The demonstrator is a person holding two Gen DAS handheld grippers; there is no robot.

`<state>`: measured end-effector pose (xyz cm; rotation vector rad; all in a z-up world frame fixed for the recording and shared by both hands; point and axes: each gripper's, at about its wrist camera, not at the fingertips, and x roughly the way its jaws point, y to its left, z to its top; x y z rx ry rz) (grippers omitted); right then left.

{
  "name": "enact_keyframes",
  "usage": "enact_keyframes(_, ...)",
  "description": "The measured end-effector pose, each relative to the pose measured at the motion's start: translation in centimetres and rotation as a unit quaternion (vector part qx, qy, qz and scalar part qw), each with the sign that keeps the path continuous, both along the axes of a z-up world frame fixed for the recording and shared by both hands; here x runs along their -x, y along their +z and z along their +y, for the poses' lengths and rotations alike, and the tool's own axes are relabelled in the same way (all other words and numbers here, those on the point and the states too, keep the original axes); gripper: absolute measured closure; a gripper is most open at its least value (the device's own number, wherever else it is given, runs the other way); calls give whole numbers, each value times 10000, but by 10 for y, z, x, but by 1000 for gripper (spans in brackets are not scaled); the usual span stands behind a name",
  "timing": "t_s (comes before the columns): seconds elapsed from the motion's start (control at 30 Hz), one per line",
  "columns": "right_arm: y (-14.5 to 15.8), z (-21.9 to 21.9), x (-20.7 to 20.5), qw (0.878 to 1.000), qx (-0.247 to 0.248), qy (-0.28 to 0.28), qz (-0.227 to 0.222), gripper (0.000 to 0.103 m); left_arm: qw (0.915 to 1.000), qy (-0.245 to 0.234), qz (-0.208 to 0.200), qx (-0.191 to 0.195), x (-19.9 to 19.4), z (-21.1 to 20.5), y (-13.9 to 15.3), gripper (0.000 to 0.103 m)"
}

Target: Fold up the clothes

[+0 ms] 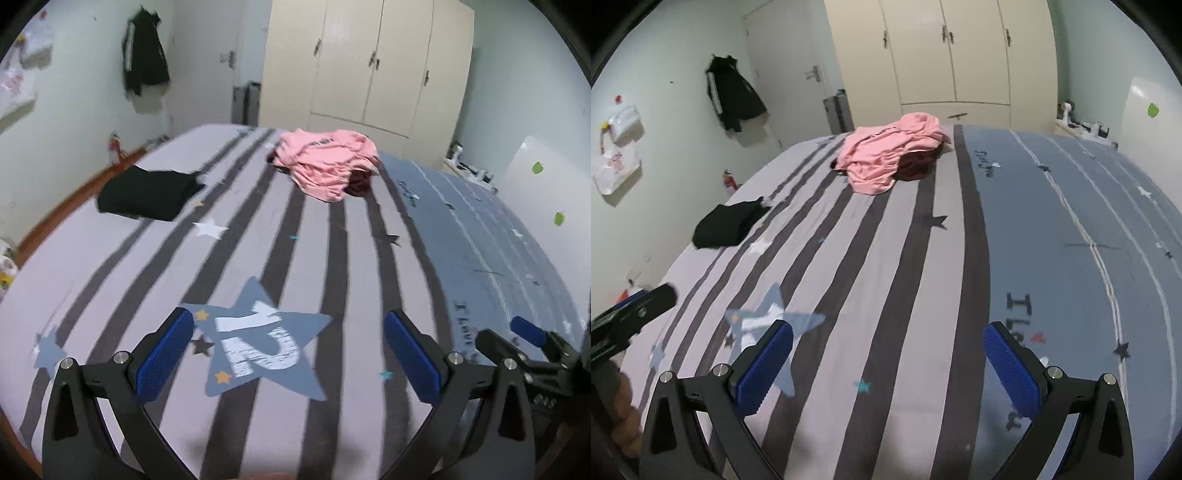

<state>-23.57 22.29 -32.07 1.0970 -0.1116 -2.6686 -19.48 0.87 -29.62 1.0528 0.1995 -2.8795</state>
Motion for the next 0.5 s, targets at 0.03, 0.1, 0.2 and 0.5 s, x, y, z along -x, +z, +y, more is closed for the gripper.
enact_keyframes(0.03, -4, -3, -6, 10000, -13, 73, 67, 1, 9999, 51, 66, 100, -7, -1, -4, 1)
enact_keyframes(0.1, -11, -14, -18, 9995, -43, 246, 208, 1, 9994, 149, 196, 255, -23, -8, -8, 1)
enact_keyframes(0.2, -16, -34, -38, 9977, 28, 557, 398, 1, 9985, 287, 335, 316, -52, -22, -9, 1)
enact_keyframes(0.5, 34, -82, -119, 9896, 345, 1217, 677, 1, 9885, 1245, 547, 655, -175, -45, 66, 1)
